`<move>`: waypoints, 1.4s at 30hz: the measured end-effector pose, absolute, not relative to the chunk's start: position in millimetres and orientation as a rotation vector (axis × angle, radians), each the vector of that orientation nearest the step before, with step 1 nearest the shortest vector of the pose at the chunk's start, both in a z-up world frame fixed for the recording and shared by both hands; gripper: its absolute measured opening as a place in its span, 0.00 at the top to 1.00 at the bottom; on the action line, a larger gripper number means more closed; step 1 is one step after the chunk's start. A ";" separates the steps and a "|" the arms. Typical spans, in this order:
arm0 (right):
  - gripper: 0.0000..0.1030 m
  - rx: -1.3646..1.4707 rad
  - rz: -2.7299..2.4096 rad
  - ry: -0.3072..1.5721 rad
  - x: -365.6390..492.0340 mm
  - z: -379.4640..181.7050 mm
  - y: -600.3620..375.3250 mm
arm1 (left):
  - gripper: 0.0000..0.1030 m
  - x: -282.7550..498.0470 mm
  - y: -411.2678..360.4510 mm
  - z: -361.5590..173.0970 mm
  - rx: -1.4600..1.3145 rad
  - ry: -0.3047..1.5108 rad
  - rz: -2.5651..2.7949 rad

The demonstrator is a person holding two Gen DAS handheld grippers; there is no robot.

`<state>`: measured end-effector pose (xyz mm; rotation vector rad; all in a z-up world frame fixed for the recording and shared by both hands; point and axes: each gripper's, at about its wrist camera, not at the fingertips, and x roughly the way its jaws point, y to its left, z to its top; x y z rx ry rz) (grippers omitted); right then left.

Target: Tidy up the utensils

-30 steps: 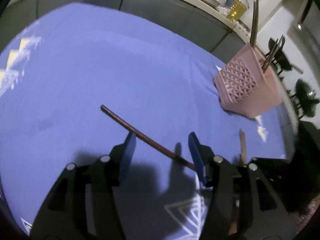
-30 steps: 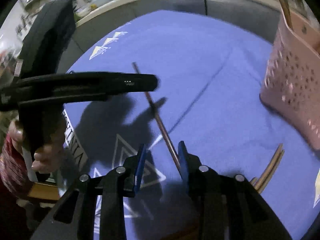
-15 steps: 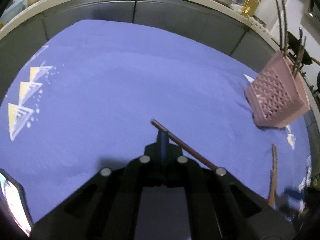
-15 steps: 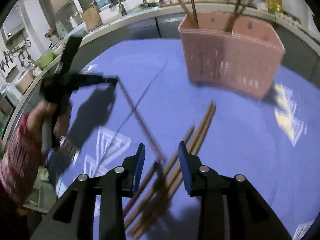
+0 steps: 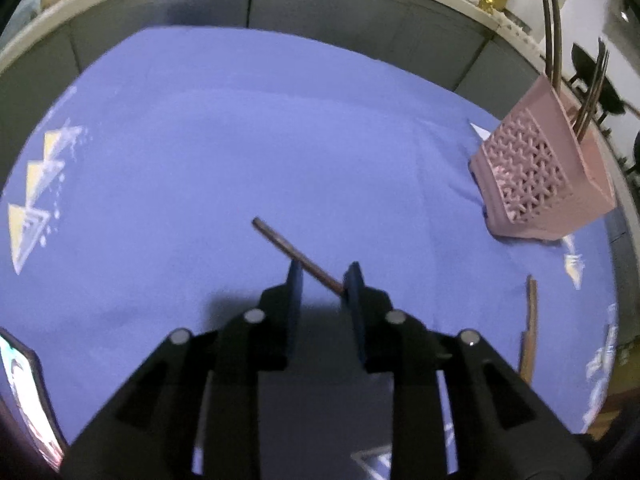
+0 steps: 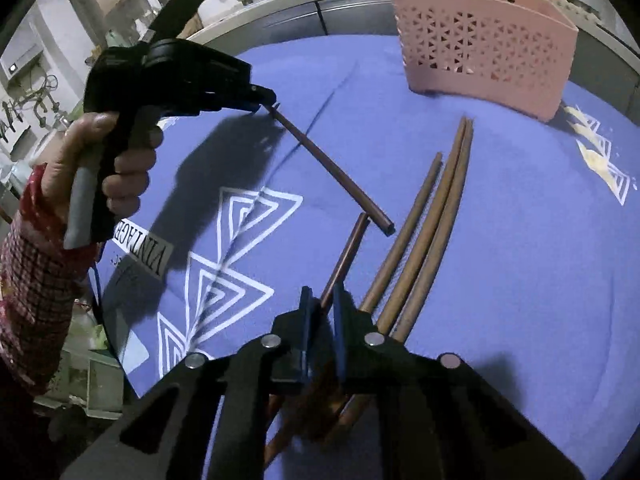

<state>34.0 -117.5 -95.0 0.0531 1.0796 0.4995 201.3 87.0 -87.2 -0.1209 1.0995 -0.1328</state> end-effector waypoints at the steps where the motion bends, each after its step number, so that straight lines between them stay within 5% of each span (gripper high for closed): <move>1: 0.91 0.056 0.496 1.072 33.0 -94.2 -118.7 | 0.80 203.0 83.3 -88.0 -0.092 1.094 -0.123; 3: 1.00 0.063 0.483 1.054 30.5 -89.9 -130.8 | 0.86 207.1 74.4 -86.9 -0.038 1.065 -0.117; 4: 1.00 0.068 0.471 1.046 29.8 -87.0 -136.7 | 0.99 209.3 69.6 -85.7 -0.008 1.052 -0.119; 16: 0.99 0.248 0.406 0.993 39.0 -76.0 -174.1 | 1.00 219.9 -4.1 -91.2 0.325 0.978 -0.175; 21: 0.98 0.200 0.403 1.015 33.2 -87.1 -158.8 | 1.00 215.1 8.2 -84.4 0.242 1.022 -0.221; 24: 0.91 0.152 0.392 1.011 29.4 -91.6 -154.7 | 1.00 192.1 23.3 -64.2 0.163 0.986 -0.257; 27: 0.65 0.125 0.380 1.016 25.9 -97.6 -152.8 | 1.00 163.4 21.2 -56.4 0.090 1.016 -0.355; 42: 0.65 0.086 0.272 0.948 8.4 -86.9 -182.1 | 0.99 60.3 -38.7 -97.2 0.130 1.142 -0.552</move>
